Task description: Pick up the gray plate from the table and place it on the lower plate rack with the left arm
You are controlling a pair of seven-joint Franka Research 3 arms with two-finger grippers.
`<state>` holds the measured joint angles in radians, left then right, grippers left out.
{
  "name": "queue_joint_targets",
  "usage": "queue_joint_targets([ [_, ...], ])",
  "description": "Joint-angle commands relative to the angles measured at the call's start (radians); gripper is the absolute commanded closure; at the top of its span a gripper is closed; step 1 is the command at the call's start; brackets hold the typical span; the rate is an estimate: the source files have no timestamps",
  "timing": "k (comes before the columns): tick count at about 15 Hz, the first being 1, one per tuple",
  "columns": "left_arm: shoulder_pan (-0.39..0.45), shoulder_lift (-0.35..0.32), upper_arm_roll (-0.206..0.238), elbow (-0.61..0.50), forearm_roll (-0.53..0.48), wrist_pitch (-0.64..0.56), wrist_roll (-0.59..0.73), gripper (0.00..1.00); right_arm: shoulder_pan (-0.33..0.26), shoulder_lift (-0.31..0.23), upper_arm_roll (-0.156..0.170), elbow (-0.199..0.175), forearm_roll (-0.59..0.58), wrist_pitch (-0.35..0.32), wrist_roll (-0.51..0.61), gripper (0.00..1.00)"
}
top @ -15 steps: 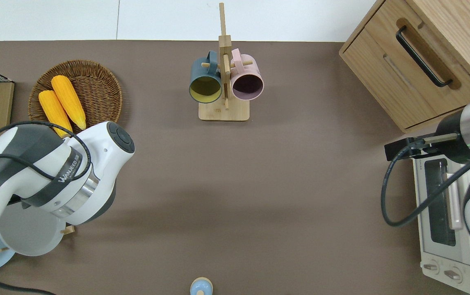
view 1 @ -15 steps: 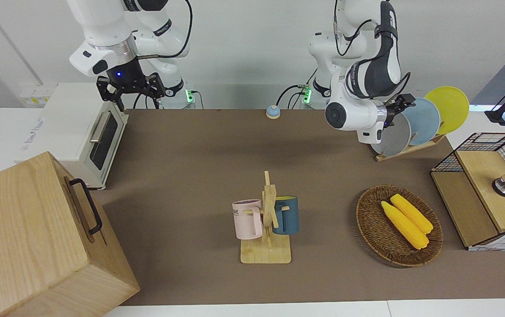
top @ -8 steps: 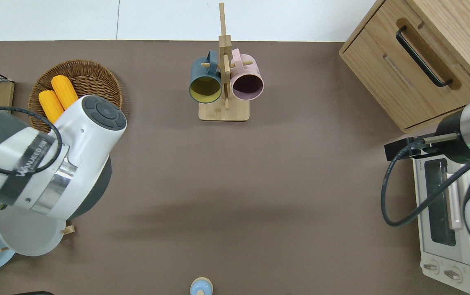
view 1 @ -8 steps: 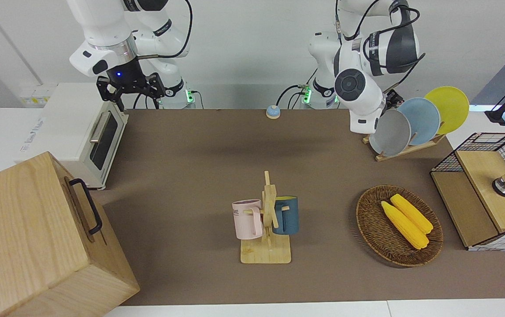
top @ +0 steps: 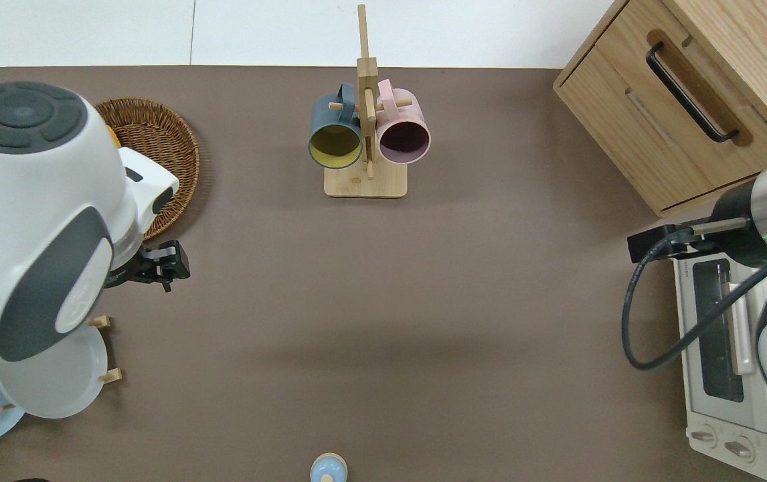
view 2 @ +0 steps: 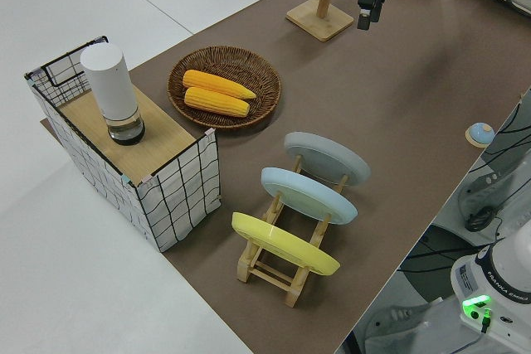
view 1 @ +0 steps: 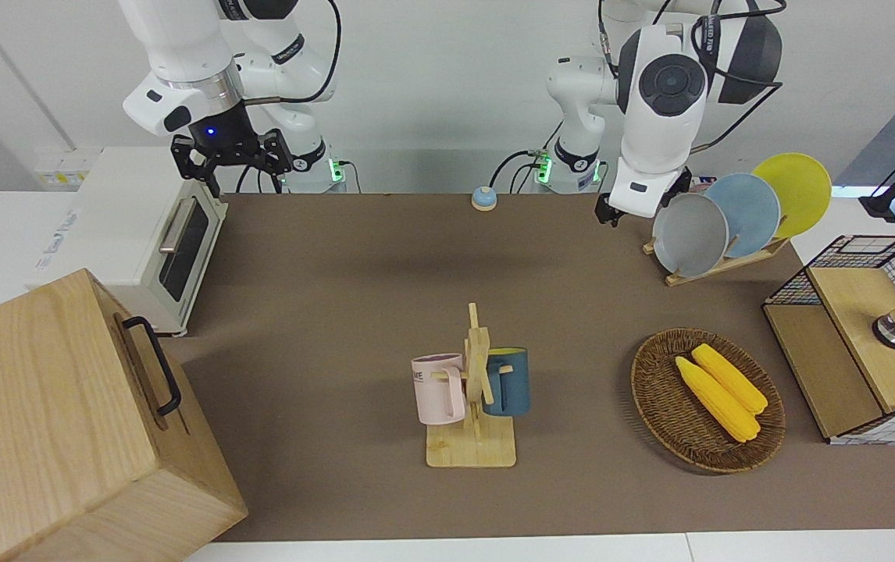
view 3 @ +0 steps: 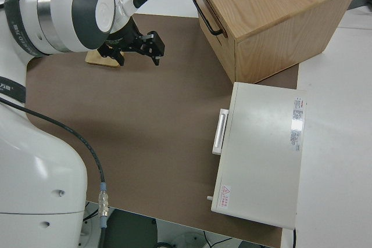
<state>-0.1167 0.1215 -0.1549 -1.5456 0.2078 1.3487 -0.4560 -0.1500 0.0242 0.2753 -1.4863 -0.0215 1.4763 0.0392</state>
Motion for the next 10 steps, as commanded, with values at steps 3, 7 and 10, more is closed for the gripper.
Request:
queue_joint_targets([
  [3,0.141,-0.083,0.018,0.042,-0.215,0.147,0.138,0.0,-0.019,-0.003,0.018,0.009,-0.002,-0.013,0.013,0.017],
  [7,0.178,-0.176,0.052,0.027,-0.217,0.133,0.177,0.0,-0.019,-0.003,0.018,0.009,-0.002,-0.014,0.013,0.017],
  [10,0.175,-0.227,0.069,-0.007,-0.215,0.127,0.175,0.0,-0.019,-0.003,0.016,0.009,-0.002,-0.013,0.013,0.017],
])
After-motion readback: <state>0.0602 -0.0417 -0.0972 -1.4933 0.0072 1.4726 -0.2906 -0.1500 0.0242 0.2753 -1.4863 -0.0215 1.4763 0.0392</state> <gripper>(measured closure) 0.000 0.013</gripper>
